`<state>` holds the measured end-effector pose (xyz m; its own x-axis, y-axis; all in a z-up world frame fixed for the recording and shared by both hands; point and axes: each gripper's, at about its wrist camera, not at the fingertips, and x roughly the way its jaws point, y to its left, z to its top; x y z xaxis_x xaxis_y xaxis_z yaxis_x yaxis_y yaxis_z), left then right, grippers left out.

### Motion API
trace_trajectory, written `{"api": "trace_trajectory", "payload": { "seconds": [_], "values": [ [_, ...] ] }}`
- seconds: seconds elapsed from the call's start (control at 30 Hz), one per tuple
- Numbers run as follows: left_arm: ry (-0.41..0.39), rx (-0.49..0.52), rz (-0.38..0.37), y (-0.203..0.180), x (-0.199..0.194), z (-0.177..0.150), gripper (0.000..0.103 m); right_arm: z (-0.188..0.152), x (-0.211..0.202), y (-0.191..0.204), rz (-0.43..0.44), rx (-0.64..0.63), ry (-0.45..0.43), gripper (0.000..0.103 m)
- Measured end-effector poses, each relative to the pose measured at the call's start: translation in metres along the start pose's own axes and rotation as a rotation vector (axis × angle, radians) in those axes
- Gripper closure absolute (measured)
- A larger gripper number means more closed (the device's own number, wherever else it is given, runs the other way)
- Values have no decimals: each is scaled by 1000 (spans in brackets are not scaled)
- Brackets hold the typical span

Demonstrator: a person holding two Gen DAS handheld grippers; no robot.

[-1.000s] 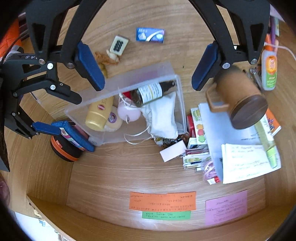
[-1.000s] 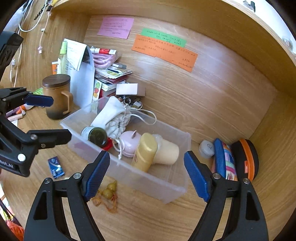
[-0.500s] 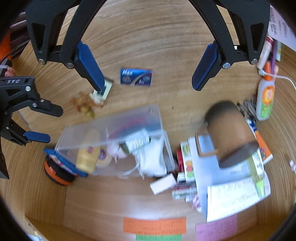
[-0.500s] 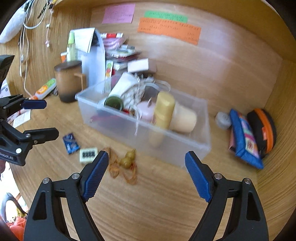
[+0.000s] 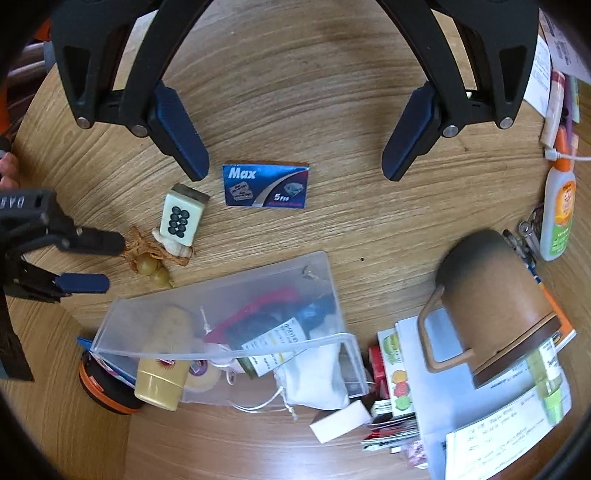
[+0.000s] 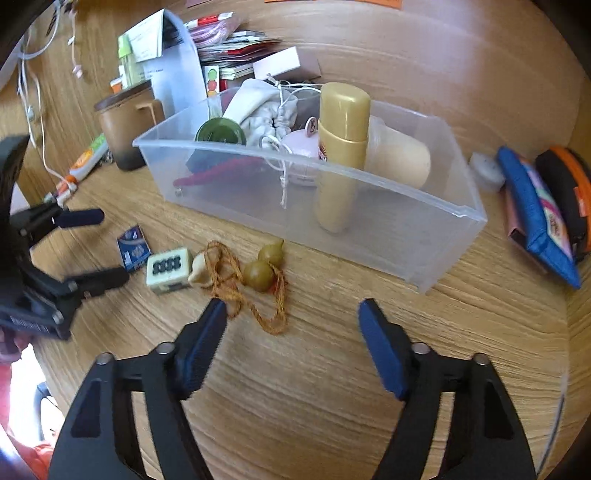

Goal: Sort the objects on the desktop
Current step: 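Withdraw both tools from the bin toward the blue Max box and gourd charm, then grasp the blue Max box with the left tool while the right tool grasps the brown gourd charm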

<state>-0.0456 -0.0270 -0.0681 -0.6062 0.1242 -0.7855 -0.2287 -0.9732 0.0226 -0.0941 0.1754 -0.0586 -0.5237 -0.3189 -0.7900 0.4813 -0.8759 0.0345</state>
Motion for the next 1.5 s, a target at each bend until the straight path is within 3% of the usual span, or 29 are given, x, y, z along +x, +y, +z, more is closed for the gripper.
{"api": "trace_trajectory", "payload": {
  "seconds": [0.2, 0.43, 0.63, 0.73, 0.87, 1.0, 1.5],
  "values": [
    [20, 25, -32, -2, 8, 5, 18, 12, 14, -1, 20, 8, 35, 58],
    [11, 38, -61, -2, 11, 8, 24, 17, 27, 14, 2, -54, 47, 59],
    [-12, 72, -83, -8, 8, 7, 49, 24, 35, 21, 17, -65, 44, 61],
    [-18, 84, -90, -11, 7, 6, 56, 26, 37, 25, 31, -82, 35, 77],
    [-20, 78, -83, -10, 7, 4, 56, 24, 35, 34, 3, -120, 18, 79],
    [-50, 79, -8, -12, 0, 1, 56, 23, 31, 34, 10, -111, 20, 79],
    [-189, -20, -64, -5, -48, 18, 56, 21, -29, 25, -14, -99, -81, 79]
  ]
}}
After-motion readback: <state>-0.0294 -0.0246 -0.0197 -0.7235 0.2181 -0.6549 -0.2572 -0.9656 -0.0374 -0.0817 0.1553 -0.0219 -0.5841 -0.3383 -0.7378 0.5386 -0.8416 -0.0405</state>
